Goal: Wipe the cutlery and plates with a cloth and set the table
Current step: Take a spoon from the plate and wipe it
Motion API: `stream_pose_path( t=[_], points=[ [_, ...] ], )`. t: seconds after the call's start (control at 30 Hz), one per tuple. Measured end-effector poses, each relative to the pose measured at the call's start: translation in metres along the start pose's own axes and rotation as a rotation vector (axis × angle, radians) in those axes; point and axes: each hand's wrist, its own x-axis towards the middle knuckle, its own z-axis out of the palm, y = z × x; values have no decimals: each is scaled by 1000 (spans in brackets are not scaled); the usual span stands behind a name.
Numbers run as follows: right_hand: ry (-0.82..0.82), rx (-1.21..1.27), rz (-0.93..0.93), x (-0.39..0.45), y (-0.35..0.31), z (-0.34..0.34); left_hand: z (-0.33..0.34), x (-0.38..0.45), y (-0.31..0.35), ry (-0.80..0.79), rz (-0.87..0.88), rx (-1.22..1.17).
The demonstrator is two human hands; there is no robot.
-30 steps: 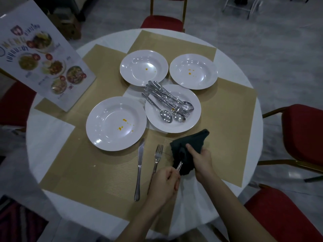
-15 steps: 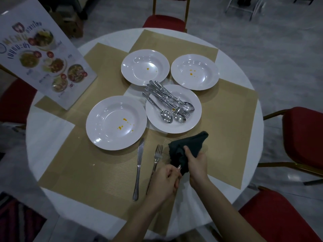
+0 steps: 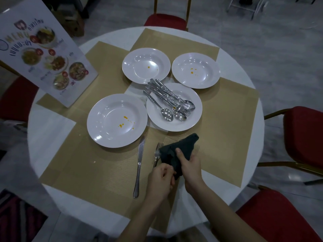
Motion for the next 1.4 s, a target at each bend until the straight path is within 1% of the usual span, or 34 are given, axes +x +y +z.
stream_pose_path(
  t=[0.1,0.17,0.23,0.3,0.4,0.47,0.53,0.63,0.7,0.77,0.87,0.93,1.0,1.13,1.23,1.27,1.33,1.4],
  points=[
    [-65,52,80,-10,10,9,-5,0,-3,35,-12,5],
    [-31,107,139,-9,9,13,-8,-2,-5,27,-8,19],
    [30,107,125,1,3,11,-8,-6,-7,2,15,45],
    [43,73,70,11,-5,5,-7,-11,-7,-5,26,49],
    [-10,65,41,7,-9,4,-4,-12,-1,32,39,44],
    [-79,89,82,-8,-4,9,-2,-8,3,77,52,53],
    [-110,112,119,-20,0,12,-3,-4,4,100,62,87],
    [-38,139,103,-13,-2,7,-3,-8,3,32,86,148],
    [14,136,77,2,-7,0,-4,-11,1,-39,83,123],
    [31,102,44,9,-11,-5,-3,-13,3,-79,67,66],
    [-22,48,-13,7,-9,-5,-3,-14,5,-45,63,33],
    [-51,39,-7,6,-7,-3,-5,-15,4,-23,58,23],
    [-15,37,-8,12,-7,-7,-6,-16,1,-50,51,27],
    [108,-67,-67,25,-6,-23,-2,-20,-9,-92,13,31],
    [268,-61,-85,33,-9,-46,-2,-25,-26,-37,-21,8],
    [294,-54,-78,35,-10,-55,-4,-25,-33,-6,-44,-14],
    [280,-41,-77,35,-11,-67,-6,-21,-44,69,-60,30],
    [237,-44,-86,30,-10,-71,-4,-15,-51,157,-12,221]
  ],
)
